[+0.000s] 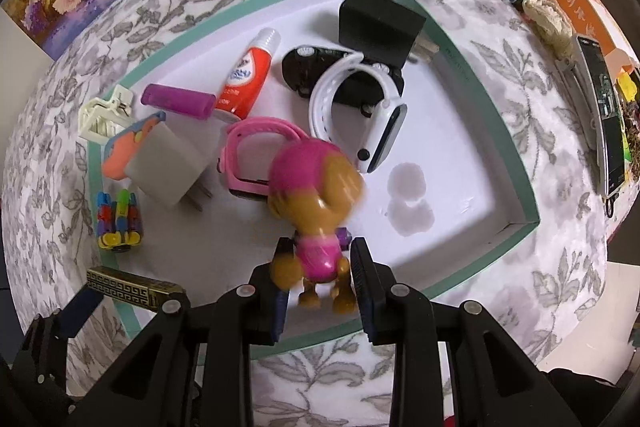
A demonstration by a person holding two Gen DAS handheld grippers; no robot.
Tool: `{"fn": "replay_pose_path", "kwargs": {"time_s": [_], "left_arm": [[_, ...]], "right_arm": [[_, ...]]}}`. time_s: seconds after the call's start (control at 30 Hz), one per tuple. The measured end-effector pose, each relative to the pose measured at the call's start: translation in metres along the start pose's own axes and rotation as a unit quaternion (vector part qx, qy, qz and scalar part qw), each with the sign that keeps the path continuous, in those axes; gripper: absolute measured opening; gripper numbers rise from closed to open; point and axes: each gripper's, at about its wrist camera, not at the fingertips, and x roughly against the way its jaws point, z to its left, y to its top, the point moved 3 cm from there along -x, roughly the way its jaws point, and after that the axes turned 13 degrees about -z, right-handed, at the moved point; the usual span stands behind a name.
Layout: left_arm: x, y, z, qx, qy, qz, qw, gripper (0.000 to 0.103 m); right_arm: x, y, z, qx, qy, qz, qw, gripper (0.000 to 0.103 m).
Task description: Organize rigid objects
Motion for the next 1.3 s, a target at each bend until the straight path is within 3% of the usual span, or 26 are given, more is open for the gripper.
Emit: {"fn": "replay_pose_path", "kwargs": {"time_s": [0.4, 0.53, 0.7, 0.8, 0.9, 1.13, 1.3], "left_arm": [[-0.003, -0.003, -0.008, -0.023, 0.019, -0.006, 0.9995, 0.085], [-0.003, -0.002, -0.004, -0.015, 0.007, -0.001, 0.9999, 0.086], [0.003, 0.002, 0.0, -0.009, 0.004, -0.007, 0.9999, 0.095], [0.01, 0.006, 0.005, 0.001, -0.001, -0.015, 0.9999, 0.095], [0.016, 0.008, 0.012, 0.013, -0.005, -0.022, 0.9997, 0.096], [0.023, 0.009, 0.046, 0.068, 0.002, -0.027, 0.9973, 0.098], [0.029, 0.006, 0.084, 0.121, 0.028, -0.036, 0.9917, 0.103]], "right_arm": [[-0.01, -0.002, 0.001, 0.001, -0.006, 0.011, 1.0, 0.032], [-0.005, 0.001, 0.002, 0.004, -0.008, 0.01, 1.0, 0.043], [0.001, 0.004, 0.004, 0.004, -0.004, 0.006, 1.0, 0.045], [0.01, 0.008, 0.004, 0.003, -0.003, -0.008, 1.0, 0.047], [0.019, 0.011, 0.005, -0.001, 0.004, -0.025, 1.0, 0.057], [0.034, 0.014, 0.001, -0.01, 0.01, -0.051, 0.999, 0.057], [0.038, 0.013, 0.002, -0.008, 0.006, -0.055, 0.998, 0.057]]}}
